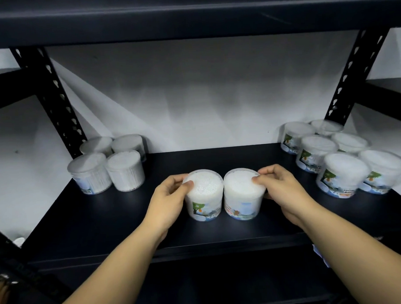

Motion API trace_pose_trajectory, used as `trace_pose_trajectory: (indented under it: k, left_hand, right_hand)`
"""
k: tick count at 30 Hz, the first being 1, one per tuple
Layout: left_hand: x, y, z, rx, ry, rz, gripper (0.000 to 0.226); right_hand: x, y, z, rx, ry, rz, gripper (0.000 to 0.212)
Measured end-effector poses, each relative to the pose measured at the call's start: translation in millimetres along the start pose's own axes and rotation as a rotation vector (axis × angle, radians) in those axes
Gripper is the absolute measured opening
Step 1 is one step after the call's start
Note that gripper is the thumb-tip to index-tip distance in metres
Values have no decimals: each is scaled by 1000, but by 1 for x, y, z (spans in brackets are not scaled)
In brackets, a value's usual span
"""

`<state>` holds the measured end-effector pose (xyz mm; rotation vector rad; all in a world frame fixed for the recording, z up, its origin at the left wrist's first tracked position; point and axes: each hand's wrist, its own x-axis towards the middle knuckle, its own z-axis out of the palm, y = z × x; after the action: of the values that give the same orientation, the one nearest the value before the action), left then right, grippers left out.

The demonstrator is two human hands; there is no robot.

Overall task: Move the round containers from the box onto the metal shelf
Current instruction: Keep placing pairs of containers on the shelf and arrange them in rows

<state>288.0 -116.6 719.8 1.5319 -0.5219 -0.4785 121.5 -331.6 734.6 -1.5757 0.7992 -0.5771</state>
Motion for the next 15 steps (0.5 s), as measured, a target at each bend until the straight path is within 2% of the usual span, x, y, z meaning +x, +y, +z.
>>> trace_pose_trajectory:
  k: [3, 6, 9, 12, 15]
  left_hand:
    - [1, 3, 3, -13, -5, 3, 22]
    - [2, 2, 2, -18, 78, -6, 44]
    - [3, -1, 1, 39, 71, -13, 26]
    - [5, -2, 0, 22, 26, -21, 11]
    - [7, -1, 2, 10, -18, -14, 14]
  right_hand:
    - [3, -1, 1, 81, -63, -3, 12]
    - [2, 0, 1, 57, -38, 4, 47]
    - [0, 3, 0, 17, -31, 16, 58]
    - [1, 4, -1, 47, -24, -7, 36]
    - [1, 1, 1, 102, -45, -46, 12]
